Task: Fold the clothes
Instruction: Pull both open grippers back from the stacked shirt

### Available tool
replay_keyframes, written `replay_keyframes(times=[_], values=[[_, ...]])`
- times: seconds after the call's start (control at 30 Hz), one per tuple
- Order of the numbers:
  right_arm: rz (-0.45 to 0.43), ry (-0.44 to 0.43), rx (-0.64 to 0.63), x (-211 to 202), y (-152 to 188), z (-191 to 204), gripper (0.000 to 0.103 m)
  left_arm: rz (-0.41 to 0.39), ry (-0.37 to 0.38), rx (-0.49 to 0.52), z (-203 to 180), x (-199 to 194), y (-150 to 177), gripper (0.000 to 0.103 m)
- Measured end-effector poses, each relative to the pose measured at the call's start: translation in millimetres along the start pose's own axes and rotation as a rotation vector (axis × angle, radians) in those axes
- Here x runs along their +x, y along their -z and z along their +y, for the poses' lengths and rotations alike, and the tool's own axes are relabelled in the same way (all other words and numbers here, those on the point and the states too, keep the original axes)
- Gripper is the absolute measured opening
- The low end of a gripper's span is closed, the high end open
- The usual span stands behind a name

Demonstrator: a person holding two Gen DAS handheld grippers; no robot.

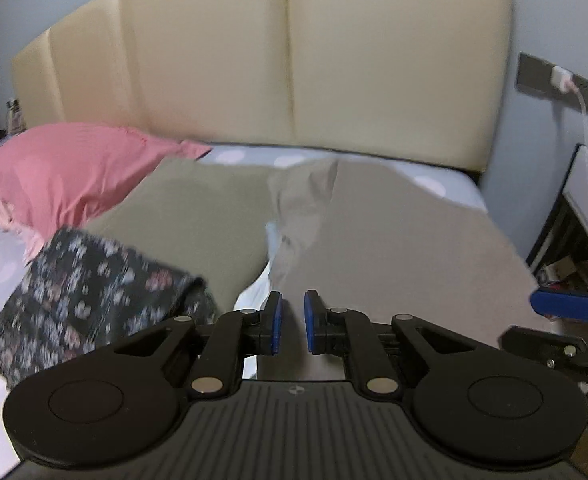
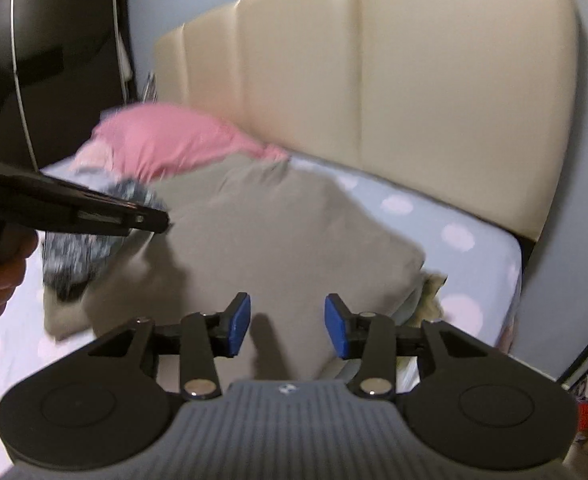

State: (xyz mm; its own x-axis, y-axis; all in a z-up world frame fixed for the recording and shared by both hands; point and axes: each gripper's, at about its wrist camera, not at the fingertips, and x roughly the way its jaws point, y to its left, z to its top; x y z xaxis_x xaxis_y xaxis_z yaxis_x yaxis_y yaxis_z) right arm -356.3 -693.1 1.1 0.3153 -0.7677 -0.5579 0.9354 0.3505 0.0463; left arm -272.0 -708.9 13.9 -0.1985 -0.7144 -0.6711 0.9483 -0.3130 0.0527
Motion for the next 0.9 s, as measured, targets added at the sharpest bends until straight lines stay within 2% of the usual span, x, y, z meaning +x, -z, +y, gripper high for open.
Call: replay_keyframes(times=[0.1,0.17,0.27,0.33,0.4,0.5,0.73,0.8,0.9], values=[[0.059,-0.011,0.015,12,1,5,0.045,0.039,-0.019,-0.05,4,8,2,0.009],[0.09,-0.02,0.03,19,2,4,0.046,0.064,-0.046,-0.047,4,10,1,0.009],[0.096,-0.026,0.033,17,2,4,0.047,0.05,-0.058,-0.03,0,-9,2,0.012],[0.066,-0.044,0.06,5,2,-2,0.05,0.016,-0.058,-0.029,-2,-29,4,0.025],[0.032,-0.057,0.084,-8,1,-7,0.057,-0.023,-0.065,-0.031,-7,-49,8,0.031],[-0.002,-0.062,0.108,-23,0,-11,0.059,-0.06,-0.078,-0.03,-16,-77,15,0.044],[-0.068,-0.039,0.08,-50,2,-8,0.063,-0.055,-0.11,-0.021,-43,-122,40,0.053],[-0.078,-0.031,0.065,-60,6,-5,0.071,-0.069,-0.135,-0.021,-48,-131,46,0.059],[-0.085,-0.033,0.045,-76,12,0,0.075,-0.099,-0.184,-0.023,-57,-145,53,0.06]])
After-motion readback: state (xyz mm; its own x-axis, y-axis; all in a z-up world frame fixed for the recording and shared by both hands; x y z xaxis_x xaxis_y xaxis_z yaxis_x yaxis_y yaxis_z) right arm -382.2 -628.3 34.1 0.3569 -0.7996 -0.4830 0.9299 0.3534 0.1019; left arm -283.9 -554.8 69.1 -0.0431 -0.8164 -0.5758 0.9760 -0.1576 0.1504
